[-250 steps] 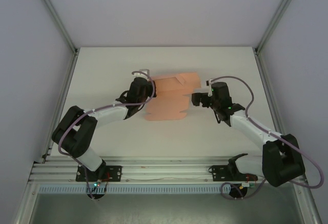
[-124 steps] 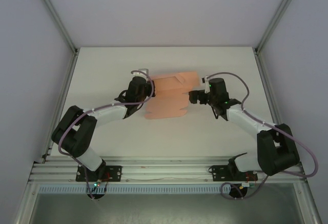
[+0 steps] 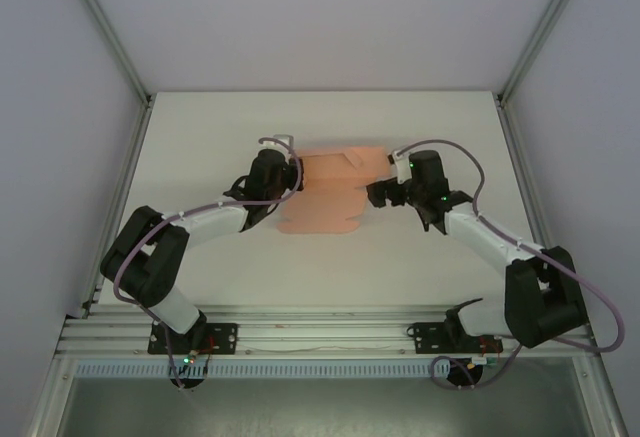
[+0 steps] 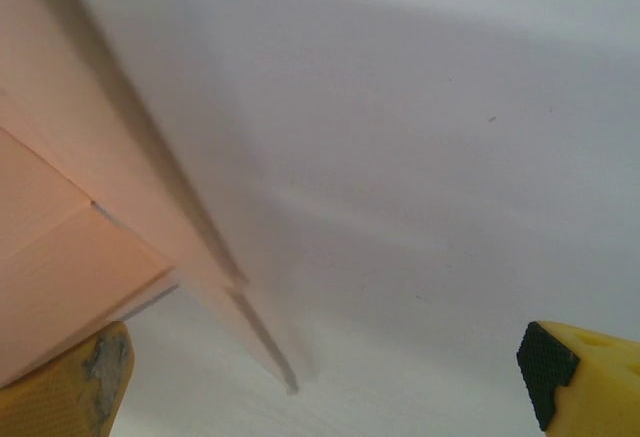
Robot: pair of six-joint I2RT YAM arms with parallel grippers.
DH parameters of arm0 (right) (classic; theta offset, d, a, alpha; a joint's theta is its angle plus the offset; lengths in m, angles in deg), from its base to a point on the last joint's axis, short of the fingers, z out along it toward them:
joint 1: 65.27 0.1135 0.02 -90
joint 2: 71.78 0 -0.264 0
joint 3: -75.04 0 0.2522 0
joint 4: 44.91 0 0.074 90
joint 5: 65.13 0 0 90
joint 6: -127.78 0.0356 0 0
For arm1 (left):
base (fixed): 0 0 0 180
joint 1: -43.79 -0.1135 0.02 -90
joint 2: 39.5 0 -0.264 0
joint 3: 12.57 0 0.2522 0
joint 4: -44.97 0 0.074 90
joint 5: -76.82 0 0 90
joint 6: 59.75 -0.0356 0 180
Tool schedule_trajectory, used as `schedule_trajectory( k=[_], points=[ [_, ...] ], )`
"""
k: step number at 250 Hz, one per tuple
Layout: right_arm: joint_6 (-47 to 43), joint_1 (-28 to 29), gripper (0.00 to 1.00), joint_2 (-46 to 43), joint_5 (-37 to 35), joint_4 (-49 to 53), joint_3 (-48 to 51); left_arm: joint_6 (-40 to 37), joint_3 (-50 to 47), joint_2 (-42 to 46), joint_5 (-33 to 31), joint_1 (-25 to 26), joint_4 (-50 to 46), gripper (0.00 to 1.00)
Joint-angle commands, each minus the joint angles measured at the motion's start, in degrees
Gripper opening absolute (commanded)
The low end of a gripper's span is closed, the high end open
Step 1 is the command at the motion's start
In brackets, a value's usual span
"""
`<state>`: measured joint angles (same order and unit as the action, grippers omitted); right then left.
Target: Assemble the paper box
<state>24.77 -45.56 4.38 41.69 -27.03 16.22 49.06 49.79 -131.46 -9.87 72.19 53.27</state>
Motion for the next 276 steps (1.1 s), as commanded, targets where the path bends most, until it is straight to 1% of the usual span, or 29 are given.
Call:
schedule_trajectory(
  k=[1,36,51,80,112,137,153,174,183,196,221,239,262,276],
  points=[
    [-3.51,1.10,0.99,1.11,0.25,-2.80,-3.84,-3.60,0.54,0.48,7.15,2.00,-0.55,0.00],
    [-7.26,4.04,1.00,2.59,-1.11,-3.66,-4.70,-4.21,1.68,-0.75,8.91,2.84,-0.68,0.00],
    [-7.16,4.62,1.00,3.46,-1.92,-3.51,-5.48,-4.22,2.41,-1.16,8.27,3.06,-1.45,0.00],
    [-5.26,4.76,1.00,4.59,-2.51,-3.76,-5.87,-1.71,2.78,-1.29,7.36,3.06,-0.82,0.00],
    [-2.87,5.10,0.99,5.81,-5.80,-4.16,-5.32,2.39,2.70,-1.03,2.99,3.06,0.18,0.00],
    [-0.43,5.61,1.00,5.93,-10.80,-6.45,-3.96,5.58,2.19,-0.30,-0.30,2.97,0.93,0.00],
    [-0.82,6.83,1.00,5.90,-14.50,-9.81,-2.11,7.20,3.29,-0.21,-0.89,2.97,-0.92,0.00],
    [-6.85,9.50,1.00,5.98,-16.63,-13.93,0.68,8.13,5.20,-0.19,1.09,2.98,-3.38,0.00],
    [-8.86,10.68,1.00,6.48,-19.47,-16.29,1.61,8.62,5.90,-0.32,1.89,2.97,-4.45,0.00],
    [-10.93,11.90,1.00,7.51,-23.26,-17.14,1.67,8.70,6.99,-0.43,2.72,3.00,-5.90,0.00],
    [-13.29,13.52,1.00,9.79,-30.16,-18.54,0.96,9.68,7.85,-0.68,3.20,2.98,-7.44,0.00],
    [-15.02,14.91,1.00,11.37,-35.47,-21.69,1.11,9.87,7.55,-0.76,3.45,2.97,-7.07,0.00],
    [-15.63,15.80,1.00,12.61,-39.42,-23.68,0.77,9.71,7.58,-1.08,3.17,2.98,-7.38,0.00],
    [-14.94,15.76,1.00,12.61,-40.42,-23.85,0.51,9.56,7.96,-1.33,2.42,3.02,-8.38,0.00]
  ],
)
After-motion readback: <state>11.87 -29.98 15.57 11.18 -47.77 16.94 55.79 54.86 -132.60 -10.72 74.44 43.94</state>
